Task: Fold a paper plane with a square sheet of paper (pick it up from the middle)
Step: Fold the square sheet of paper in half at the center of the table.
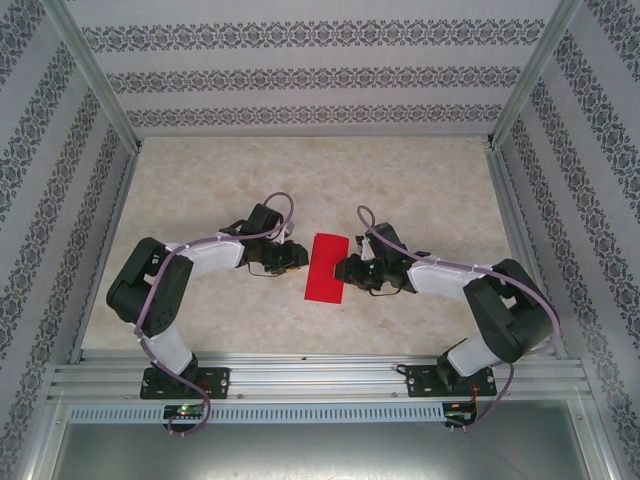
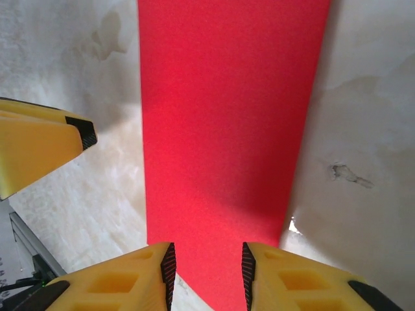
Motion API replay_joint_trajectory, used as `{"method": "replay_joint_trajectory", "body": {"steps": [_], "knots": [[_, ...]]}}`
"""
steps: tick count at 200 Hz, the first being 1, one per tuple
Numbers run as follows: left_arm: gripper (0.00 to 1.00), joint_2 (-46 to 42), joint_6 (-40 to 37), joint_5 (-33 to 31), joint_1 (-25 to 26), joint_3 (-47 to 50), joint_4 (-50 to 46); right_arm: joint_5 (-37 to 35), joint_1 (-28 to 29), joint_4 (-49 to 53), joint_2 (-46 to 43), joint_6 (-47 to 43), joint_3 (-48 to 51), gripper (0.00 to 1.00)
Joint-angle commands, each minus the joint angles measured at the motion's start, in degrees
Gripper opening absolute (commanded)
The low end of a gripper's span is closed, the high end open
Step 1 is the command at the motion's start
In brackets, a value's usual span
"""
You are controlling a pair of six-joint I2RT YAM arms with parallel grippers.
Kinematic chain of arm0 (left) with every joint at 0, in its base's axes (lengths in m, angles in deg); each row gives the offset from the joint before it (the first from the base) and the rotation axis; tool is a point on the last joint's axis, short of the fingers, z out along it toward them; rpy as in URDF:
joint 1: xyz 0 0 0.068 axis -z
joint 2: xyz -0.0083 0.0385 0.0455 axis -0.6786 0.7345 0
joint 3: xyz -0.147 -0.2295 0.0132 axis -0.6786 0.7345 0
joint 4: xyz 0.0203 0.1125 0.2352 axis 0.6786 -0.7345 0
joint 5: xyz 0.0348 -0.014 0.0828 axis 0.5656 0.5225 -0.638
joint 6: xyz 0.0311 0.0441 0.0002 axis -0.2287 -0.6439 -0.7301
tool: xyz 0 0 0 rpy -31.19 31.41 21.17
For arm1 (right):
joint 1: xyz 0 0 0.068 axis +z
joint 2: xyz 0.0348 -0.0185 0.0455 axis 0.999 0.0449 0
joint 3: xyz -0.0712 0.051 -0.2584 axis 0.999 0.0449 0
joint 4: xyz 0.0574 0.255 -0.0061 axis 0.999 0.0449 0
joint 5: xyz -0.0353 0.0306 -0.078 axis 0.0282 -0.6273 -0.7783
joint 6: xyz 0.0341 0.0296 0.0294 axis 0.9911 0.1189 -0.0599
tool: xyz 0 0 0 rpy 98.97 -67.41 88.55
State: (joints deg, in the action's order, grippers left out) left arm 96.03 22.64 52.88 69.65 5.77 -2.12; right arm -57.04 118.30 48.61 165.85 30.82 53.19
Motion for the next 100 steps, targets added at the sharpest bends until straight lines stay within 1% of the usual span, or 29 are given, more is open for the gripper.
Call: {"method": "replay_joint_trajectory", "body": {"steps": [1,39,60,82,100], "knots": [[0.34,0.6,1.0,3.2,-0.2,-0.4,2.0,-0.6,-0.5,-1.0,1.9,1.4,0.2,0.35],[0.34,0.4,0.9,2.6,-0.2,-0.2,2.7,-0.8,-0.4,-1.2,3.5,1.4,0.0,0.35],[0.34,0.4,0.2,1.7,-0.2,-1.0,0.6,-1.6,-0.4,-0.8,4.0,1.1,0.3,0.35],[0.37,-1.0,0.5,0.8,-0.1,-0.2,0.4,-1.9,-0.5,0.1,3.2,0.1,0.6,0.35],[0.36,-1.1,0.7,0.6,-0.2,-0.3,-0.1,-1.8,-0.9,-0.1,3.0,-0.3,1.4,0.35]]}}
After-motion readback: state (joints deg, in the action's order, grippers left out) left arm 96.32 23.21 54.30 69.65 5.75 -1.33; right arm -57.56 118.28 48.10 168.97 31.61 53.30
